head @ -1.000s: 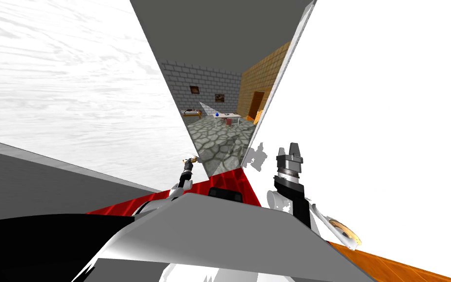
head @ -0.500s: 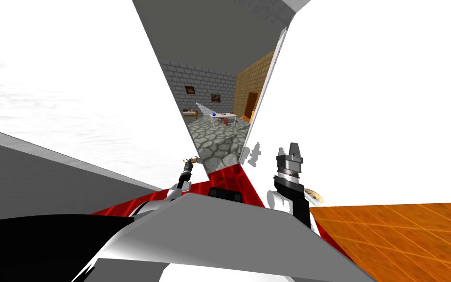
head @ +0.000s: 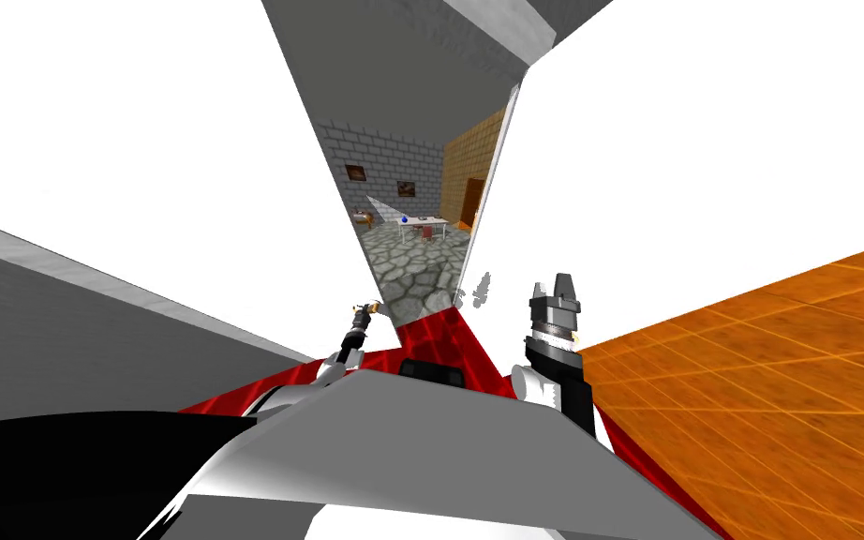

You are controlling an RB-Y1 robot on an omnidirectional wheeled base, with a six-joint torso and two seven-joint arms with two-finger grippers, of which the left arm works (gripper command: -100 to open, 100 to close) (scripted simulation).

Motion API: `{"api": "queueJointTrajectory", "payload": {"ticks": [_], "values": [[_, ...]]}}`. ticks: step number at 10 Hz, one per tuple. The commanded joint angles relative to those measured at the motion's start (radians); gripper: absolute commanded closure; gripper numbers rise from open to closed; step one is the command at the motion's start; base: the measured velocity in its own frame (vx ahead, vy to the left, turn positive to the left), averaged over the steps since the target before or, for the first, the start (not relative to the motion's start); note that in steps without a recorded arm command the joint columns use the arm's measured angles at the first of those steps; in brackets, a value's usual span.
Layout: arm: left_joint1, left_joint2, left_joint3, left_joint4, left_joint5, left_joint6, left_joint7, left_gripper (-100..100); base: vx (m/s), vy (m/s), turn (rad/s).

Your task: Pull the door open

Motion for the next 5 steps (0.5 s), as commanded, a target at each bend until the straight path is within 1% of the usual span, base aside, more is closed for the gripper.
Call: {"api": "queueJointTrajectory", "payload": {"ticks": [1,4,5], "values": [[0.006,0.007,-0.011,-0.002,-0.008,-0.008,0.013,100,-0.131,0.01,-0.077],[0.019,0.022,-0.038,-0.008,-0.025,-0.026,0.043,100,-0.221,0.028,-0.096],[0.026,0.031,-0.053,-0.011,-0.036,-0.036,0.061,100,-0.243,0.007,-0.134]]}}
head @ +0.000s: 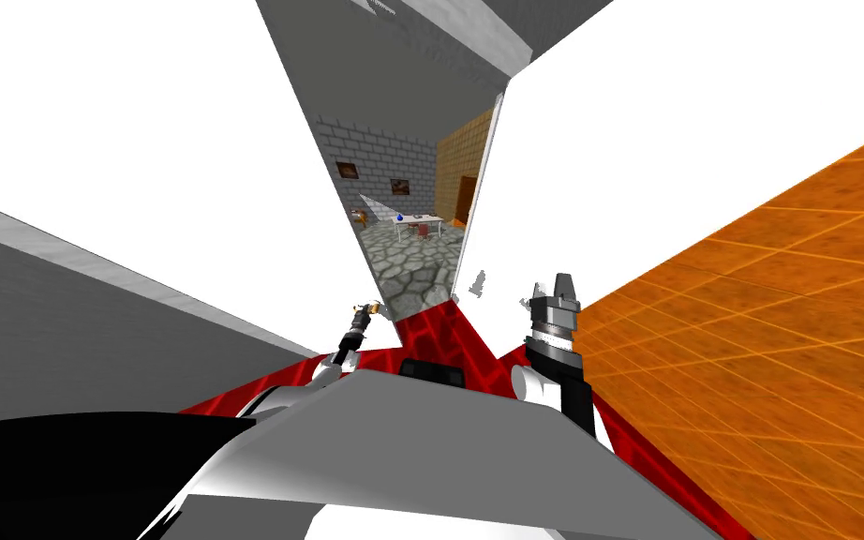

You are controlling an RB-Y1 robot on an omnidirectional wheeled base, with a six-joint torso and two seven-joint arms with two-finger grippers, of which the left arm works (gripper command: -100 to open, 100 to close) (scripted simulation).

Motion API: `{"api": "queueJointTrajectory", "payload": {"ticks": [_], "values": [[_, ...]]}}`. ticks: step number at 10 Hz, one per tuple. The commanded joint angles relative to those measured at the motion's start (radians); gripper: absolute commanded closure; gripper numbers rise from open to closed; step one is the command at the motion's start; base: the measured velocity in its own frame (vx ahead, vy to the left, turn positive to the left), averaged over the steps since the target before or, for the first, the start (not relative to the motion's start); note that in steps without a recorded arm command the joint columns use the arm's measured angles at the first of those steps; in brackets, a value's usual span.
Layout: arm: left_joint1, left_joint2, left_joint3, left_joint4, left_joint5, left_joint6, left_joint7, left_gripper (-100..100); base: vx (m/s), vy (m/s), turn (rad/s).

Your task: Pull the door open

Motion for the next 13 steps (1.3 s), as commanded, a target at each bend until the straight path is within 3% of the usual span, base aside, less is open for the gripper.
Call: {"api": "queueJointTrajectory", "payload": {"ticks": [1,3,4,8,9,13], "values": [[0.018,0.01,-0.026,-0.014,-0.017,-0.013,0.027,100,-0.295,0.049,-0.116],[0.029,0.022,-0.047,-0.019,-0.031,-0.028,0.052,100,-0.267,0.069,-0.109],[0.026,0.017,-0.04,-0.016,-0.027,-0.021,0.042,100,-0.116,0.021,-0.034],[0.067,0.048,-0.096,-0.033,-0.07,-0.079,0.102,100,-0.22,0.029,-0.07],[0.067,0.048,-0.096,-0.033,-0.07,-0.079,0.102,100,-0.173,0.028,-0.019],[0.097,0.075,-0.137,-0.048,-0.102,-0.125,0.146,100,-0.171,0.065,-0.047]]}}
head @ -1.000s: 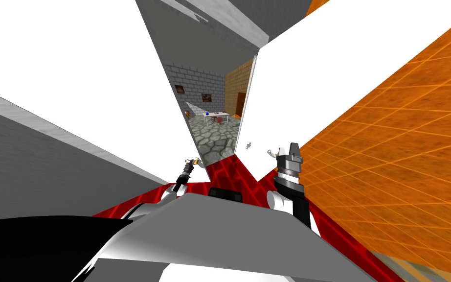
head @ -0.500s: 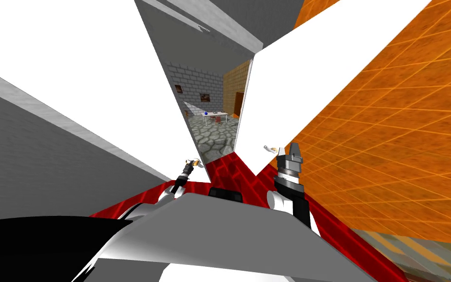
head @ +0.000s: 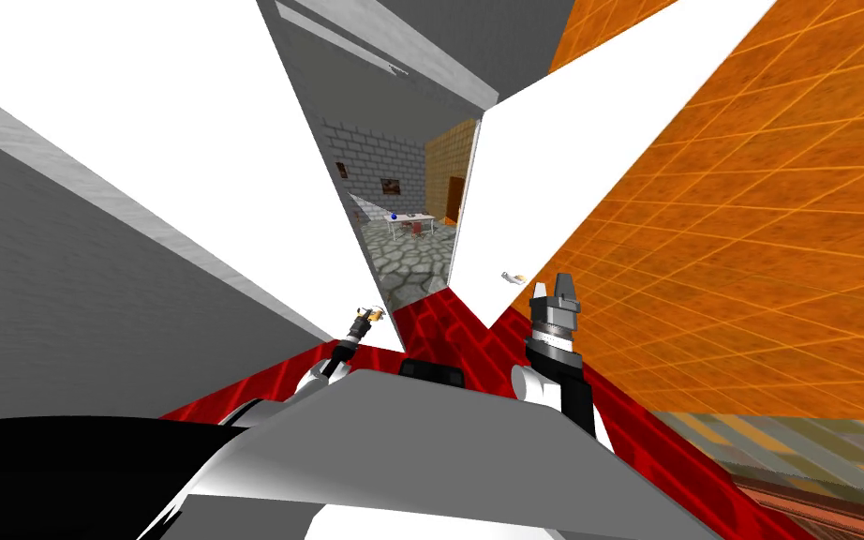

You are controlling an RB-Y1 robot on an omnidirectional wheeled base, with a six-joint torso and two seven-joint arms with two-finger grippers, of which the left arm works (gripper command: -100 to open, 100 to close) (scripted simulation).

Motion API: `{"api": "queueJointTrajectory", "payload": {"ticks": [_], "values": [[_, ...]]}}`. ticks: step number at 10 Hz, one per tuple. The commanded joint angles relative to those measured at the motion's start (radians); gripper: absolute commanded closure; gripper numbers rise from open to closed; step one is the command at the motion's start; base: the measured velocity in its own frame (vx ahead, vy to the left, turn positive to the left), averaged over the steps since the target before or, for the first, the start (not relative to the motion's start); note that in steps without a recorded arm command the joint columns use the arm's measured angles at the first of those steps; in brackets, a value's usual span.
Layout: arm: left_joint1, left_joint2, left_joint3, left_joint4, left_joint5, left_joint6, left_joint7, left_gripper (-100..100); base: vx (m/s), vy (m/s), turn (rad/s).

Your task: Pull the door open

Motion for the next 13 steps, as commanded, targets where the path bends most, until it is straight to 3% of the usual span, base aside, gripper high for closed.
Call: {"api": "queueJointTrajectory", "payload": {"ticks": [1,2,6,13], "values": [[0.0,0.0,0.0,0.0,0.0,0.0,0.0,100,-0.068,0.039,-0.019],[0.012,0.008,-0.005,0.016,-0.005,-0.028,0.011,100,-0.144,0.024,-0.213],[0.026,0.022,-0.007,0.038,-0.009,-0.071,0.026,100,-0.162,0.047,-0.126],[0.059,0.057,-0.012,0.089,-0.018,-0.171,0.059,100,-0.149,0.049,-0.143]]}}
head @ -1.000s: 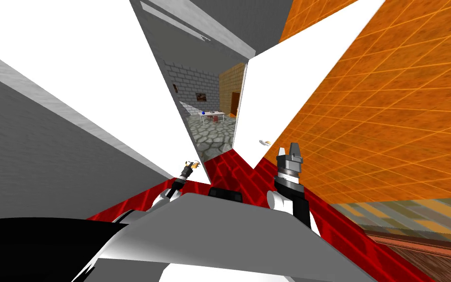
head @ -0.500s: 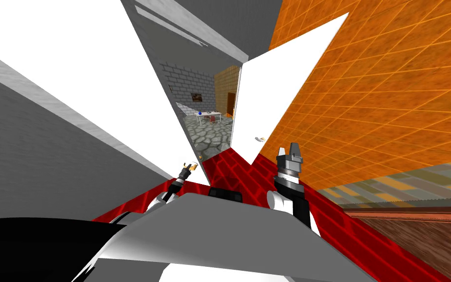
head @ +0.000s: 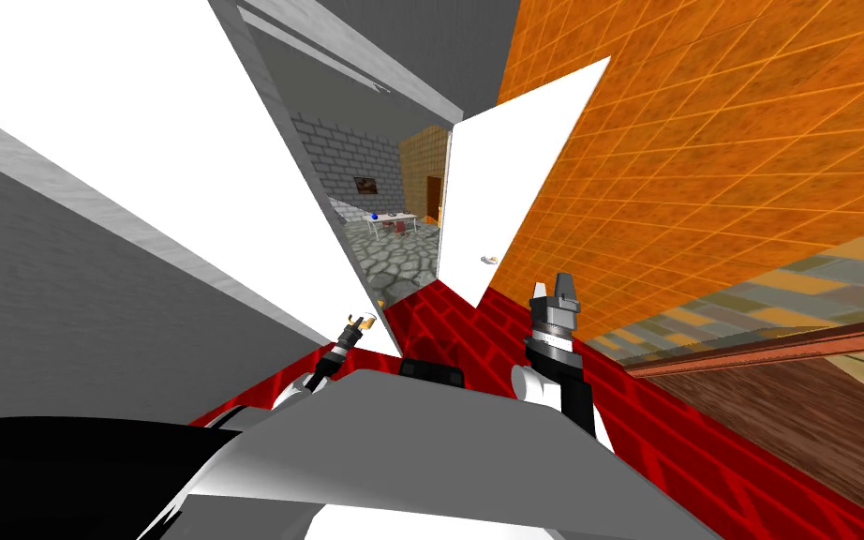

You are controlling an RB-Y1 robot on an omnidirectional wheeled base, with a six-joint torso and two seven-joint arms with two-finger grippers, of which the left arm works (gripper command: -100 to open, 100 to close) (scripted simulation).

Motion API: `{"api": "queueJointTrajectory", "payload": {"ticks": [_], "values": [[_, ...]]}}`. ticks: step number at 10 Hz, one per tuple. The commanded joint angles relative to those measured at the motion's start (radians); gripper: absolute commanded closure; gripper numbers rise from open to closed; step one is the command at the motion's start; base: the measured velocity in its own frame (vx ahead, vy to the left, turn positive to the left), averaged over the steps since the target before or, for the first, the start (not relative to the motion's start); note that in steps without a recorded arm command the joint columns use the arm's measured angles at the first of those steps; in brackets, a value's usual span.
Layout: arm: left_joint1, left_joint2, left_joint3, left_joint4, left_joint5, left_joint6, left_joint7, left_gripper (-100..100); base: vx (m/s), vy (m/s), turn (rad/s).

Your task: Pull the door open

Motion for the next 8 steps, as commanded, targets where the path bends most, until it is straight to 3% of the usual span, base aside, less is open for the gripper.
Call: {"api": "queueJointTrajectory", "payload": {"ticks": [1,2,8], "values": [[0.021,0.005,-0.001,-0.015,-0.002,-0.011,0.006,100,-0.177,0.075,-0.118],[0.01,0.002,-0.001,-0.004,-0.002,-0.01,0.003,100,-0.079,0.031,-0.027],[0.023,0.01,-0.005,0.016,-0.006,-0.047,0.011,100,-0.175,0.053,-0.149]]}}
